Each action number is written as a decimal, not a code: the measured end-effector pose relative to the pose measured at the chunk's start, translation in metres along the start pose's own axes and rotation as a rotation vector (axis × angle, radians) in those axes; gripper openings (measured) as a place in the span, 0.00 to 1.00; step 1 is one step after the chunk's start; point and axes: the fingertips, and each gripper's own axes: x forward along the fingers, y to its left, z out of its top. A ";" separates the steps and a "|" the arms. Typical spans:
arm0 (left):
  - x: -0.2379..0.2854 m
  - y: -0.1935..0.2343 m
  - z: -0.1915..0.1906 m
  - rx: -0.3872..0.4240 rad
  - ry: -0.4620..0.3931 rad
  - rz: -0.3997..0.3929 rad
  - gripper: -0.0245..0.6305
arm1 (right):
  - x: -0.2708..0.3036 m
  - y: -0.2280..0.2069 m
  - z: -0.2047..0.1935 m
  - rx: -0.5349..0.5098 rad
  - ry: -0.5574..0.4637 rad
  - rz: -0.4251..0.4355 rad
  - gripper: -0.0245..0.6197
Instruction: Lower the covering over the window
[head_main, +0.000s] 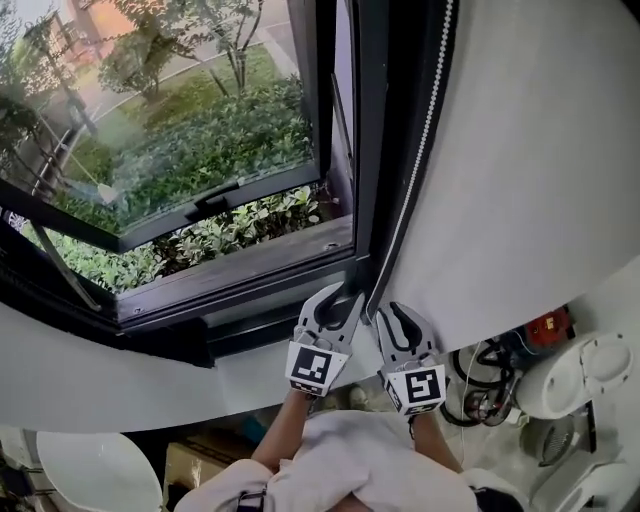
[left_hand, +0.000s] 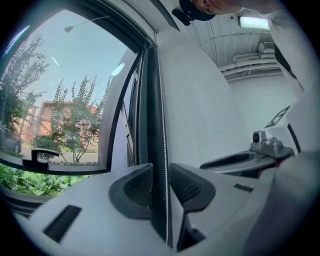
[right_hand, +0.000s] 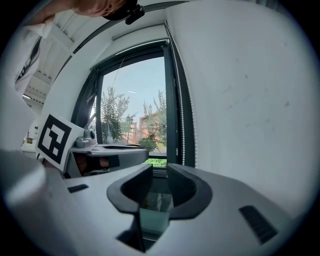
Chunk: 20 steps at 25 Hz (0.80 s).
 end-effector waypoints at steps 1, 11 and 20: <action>0.005 -0.002 0.000 -0.001 -0.001 -0.014 0.21 | -0.001 -0.002 -0.001 0.001 0.005 -0.013 0.17; 0.048 -0.013 -0.002 0.019 0.008 -0.105 0.21 | -0.003 -0.016 -0.004 -0.005 0.023 -0.087 0.17; 0.079 -0.014 -0.007 0.019 0.026 -0.127 0.23 | -0.003 -0.018 -0.004 -0.011 0.035 -0.105 0.17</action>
